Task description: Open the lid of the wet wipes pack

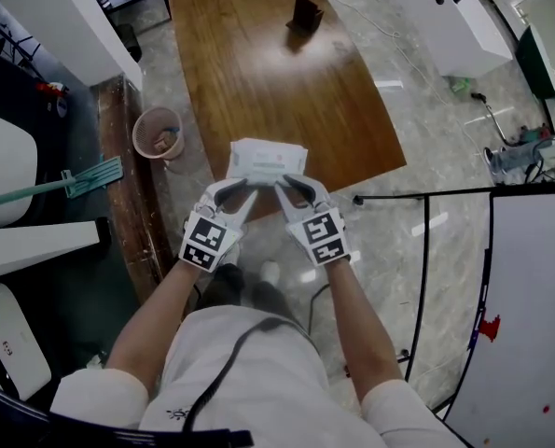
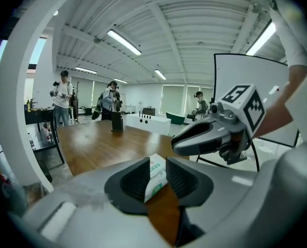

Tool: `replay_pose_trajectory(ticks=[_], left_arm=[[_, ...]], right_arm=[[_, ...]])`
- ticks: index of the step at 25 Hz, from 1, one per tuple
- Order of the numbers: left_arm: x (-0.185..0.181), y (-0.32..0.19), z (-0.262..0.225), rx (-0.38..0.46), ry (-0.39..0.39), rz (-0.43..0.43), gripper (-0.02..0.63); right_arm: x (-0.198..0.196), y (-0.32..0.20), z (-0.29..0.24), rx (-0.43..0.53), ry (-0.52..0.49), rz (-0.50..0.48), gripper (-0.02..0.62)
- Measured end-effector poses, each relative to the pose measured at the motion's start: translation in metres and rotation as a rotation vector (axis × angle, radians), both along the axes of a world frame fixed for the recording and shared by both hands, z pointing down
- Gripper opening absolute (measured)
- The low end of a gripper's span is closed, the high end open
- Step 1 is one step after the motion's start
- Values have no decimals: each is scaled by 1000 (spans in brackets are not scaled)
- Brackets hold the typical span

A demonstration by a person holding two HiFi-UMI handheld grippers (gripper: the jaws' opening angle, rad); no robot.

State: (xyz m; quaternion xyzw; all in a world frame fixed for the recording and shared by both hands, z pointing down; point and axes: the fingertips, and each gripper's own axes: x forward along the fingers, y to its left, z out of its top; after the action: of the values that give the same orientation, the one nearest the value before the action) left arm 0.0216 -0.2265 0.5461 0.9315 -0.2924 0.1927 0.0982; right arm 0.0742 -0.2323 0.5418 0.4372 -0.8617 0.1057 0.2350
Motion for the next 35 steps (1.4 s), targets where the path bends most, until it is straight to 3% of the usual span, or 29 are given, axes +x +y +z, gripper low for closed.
replay_pose_trajectory(ticks=[16, 28, 35], left_arm=[[9, -11, 81, -13, -215, 105, 144], [19, -17, 103, -1, -289, 148, 120], [22, -17, 109, -10, -298, 165, 120]], right_arm=[[1, -41, 73, -93, 314, -174, 219], [-7, -52, 94, -124, 522, -387, 272], [-10, -58, 102, -188, 588, -468, 301]])
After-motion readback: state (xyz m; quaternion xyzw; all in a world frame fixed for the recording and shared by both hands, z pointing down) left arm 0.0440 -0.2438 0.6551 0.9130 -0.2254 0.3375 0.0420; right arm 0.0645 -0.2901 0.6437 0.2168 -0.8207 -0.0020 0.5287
